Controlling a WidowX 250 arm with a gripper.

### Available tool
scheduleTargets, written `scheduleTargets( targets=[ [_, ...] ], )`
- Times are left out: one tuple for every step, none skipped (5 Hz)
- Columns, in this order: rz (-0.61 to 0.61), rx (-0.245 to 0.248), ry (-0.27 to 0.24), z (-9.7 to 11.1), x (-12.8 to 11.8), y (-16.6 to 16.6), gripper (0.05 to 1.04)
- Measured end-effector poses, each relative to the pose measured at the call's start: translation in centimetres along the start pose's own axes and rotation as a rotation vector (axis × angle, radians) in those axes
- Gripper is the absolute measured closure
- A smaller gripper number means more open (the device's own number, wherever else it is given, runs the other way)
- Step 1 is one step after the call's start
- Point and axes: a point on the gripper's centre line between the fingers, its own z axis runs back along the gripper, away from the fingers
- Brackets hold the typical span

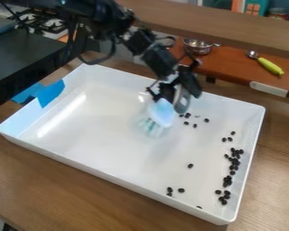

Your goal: Sweep into pile

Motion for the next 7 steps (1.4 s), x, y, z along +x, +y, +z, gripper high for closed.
scheduleTargets(
  targets=[
    [-0.032, -0.003, 0.026, -2.5, -0.7, -1.6, 0.616],
    [-0.049, -0.013, 0.031, -4.2, -0.8, -3.1, 0.616],
    [-0.077, -0.021, 0.072, -7.1, -1.5, -5.0, 0.616],
    [-0.095, -0.022, 0.099, -9.1, -1.8, -6.0, 0.616],
    [-0.089, -0.024, 0.102, -9.7, -1.7, -6.2, 0.616],
    [-0.091, -0.022, 0.098, -9.7, -2.0, -6.1, 0.616],
    [-0.103, -0.03, 0.127, -9.3, -3.4, -6.0, 0.616]
  ],
)
